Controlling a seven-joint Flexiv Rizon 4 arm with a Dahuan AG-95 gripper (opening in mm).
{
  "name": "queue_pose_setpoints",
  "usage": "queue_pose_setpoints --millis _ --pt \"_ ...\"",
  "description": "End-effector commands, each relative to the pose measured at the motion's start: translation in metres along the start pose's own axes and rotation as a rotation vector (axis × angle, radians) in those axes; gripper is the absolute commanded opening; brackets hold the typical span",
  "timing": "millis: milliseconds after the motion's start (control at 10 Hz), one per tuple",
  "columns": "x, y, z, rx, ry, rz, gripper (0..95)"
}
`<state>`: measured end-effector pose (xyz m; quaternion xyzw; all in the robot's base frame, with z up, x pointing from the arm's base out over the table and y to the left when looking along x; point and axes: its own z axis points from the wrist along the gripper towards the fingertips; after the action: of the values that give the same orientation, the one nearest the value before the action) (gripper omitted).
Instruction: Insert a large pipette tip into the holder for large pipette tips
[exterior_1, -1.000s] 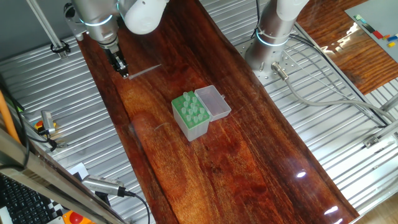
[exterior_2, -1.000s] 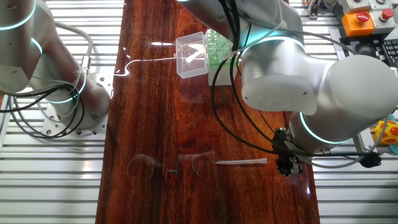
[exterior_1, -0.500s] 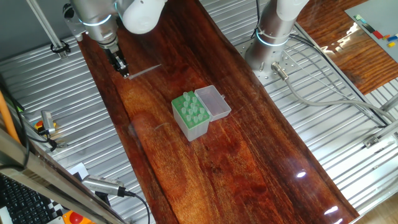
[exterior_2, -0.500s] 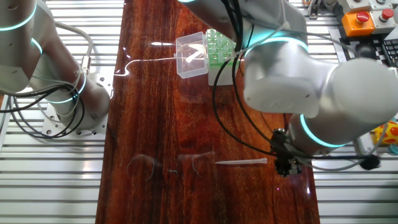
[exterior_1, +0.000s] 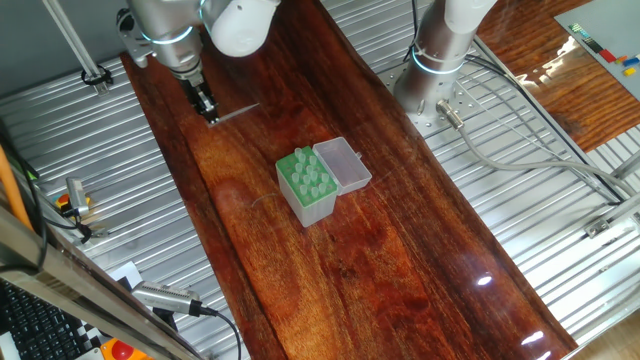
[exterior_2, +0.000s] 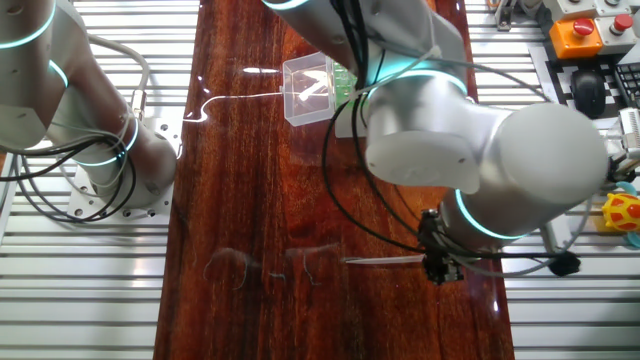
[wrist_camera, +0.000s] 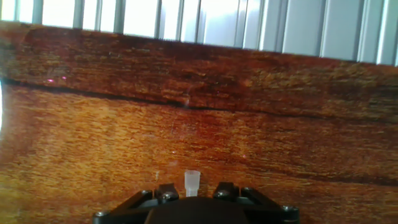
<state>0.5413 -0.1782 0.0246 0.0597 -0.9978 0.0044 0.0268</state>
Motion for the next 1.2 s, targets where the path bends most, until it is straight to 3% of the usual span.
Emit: queue_pose_setpoints --millis 100,1100,1200 --pt "-0.0021 0.0004 0.0039 -0.004 -0.004 0.001 19.0" --pt "-0.0076 0.0073 0.0139 -0.002 -0.008 0.028 19.0" --pt "-0.0082 0.0072 0.0134 -0.004 -0.007 0.032 0.0"
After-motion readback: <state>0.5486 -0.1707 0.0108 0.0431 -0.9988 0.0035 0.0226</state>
